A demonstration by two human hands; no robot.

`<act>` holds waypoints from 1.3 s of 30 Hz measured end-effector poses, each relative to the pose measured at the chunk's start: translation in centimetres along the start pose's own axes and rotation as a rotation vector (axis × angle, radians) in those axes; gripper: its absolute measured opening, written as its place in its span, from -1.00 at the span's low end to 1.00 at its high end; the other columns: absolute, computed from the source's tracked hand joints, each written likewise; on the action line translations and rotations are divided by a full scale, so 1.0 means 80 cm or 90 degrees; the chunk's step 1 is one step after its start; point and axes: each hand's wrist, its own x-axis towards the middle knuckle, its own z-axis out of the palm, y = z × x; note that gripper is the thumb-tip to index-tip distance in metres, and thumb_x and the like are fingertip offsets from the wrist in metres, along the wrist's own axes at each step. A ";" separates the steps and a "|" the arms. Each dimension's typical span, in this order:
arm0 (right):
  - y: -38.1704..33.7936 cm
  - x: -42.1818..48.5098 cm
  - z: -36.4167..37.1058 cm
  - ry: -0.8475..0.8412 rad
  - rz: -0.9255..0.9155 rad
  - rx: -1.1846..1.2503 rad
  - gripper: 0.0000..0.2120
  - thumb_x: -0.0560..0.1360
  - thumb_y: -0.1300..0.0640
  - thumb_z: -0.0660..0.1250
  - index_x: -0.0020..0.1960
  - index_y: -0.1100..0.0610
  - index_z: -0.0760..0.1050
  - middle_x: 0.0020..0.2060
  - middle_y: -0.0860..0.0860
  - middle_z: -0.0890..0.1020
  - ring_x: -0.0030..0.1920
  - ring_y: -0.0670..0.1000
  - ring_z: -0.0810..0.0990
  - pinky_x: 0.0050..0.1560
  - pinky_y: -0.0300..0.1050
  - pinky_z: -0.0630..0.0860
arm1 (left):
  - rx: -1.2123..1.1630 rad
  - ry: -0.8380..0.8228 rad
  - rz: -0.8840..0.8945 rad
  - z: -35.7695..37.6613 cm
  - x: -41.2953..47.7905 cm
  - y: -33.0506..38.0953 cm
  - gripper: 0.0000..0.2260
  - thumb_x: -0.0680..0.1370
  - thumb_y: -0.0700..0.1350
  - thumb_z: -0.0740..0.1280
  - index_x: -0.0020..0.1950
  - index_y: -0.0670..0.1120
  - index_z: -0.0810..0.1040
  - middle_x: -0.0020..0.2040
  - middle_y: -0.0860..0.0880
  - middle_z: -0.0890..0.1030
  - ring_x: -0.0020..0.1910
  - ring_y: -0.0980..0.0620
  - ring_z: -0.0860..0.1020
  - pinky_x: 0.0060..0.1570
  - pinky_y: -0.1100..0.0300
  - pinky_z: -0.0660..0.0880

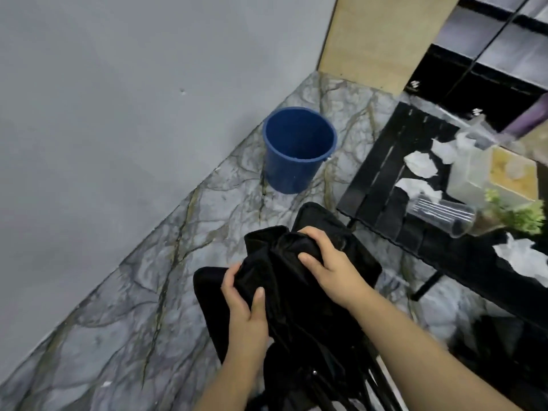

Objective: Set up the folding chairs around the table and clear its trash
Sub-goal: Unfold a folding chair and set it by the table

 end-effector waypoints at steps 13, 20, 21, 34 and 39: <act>-0.055 -0.391 -0.092 0.356 0.039 0.092 -0.58 0.55 0.15 0.26 0.07 -0.38 0.23 0.02 -0.43 0.45 0.08 -0.36 0.44 0.16 -0.27 0.30 | 0.134 -0.325 0.156 -0.002 -0.243 0.154 -0.57 0.57 -0.24 0.18 0.25 0.22 0.15 0.17 0.34 0.28 0.08 0.58 0.35 0.06 0.64 0.30; -0.088 -0.557 -0.132 0.466 -0.003 0.234 -0.74 0.54 0.24 0.25 0.03 -0.14 0.41 -0.06 -0.17 0.58 0.01 -0.17 0.56 0.09 -0.22 0.47 | 0.197 -0.353 0.301 -0.031 -0.287 0.224 -0.50 0.56 -0.27 0.21 0.23 0.30 0.17 0.21 0.26 0.32 0.12 0.56 0.32 0.18 0.54 0.26; -0.092 -0.573 -0.138 0.480 -0.005 0.238 -0.71 0.54 0.26 0.25 0.00 -0.15 0.41 -0.07 -0.16 0.57 -0.03 -0.22 0.56 0.06 -0.25 0.48 | 0.199 -0.350 0.318 -0.037 -0.287 0.237 -0.48 0.55 -0.27 0.22 0.21 0.33 0.17 0.23 0.17 0.33 0.14 0.52 0.32 0.19 0.56 0.25; -0.033 -0.695 -0.018 0.539 0.211 0.289 -0.56 0.24 -0.06 0.54 -0.09 0.06 0.35 -0.16 0.20 0.50 -0.12 0.17 0.50 -0.11 0.15 0.41 | 0.291 -0.382 0.176 -0.176 -0.268 0.239 -0.63 0.47 -0.37 0.33 -0.05 0.13 0.45 -0.11 0.00 0.55 -0.04 -0.08 0.51 -0.07 0.23 0.51; -0.027 -0.706 0.039 0.499 0.290 0.247 -0.70 0.42 0.45 0.34 -0.23 0.11 0.33 -0.31 0.00 0.51 -0.23 0.02 0.48 -0.19 -0.09 0.35 | 0.393 -0.374 0.077 -0.213 -0.282 0.214 -0.69 0.39 -0.42 0.40 -0.17 0.00 0.51 -0.21 -0.07 0.57 -0.17 -0.07 0.54 -0.11 0.11 0.45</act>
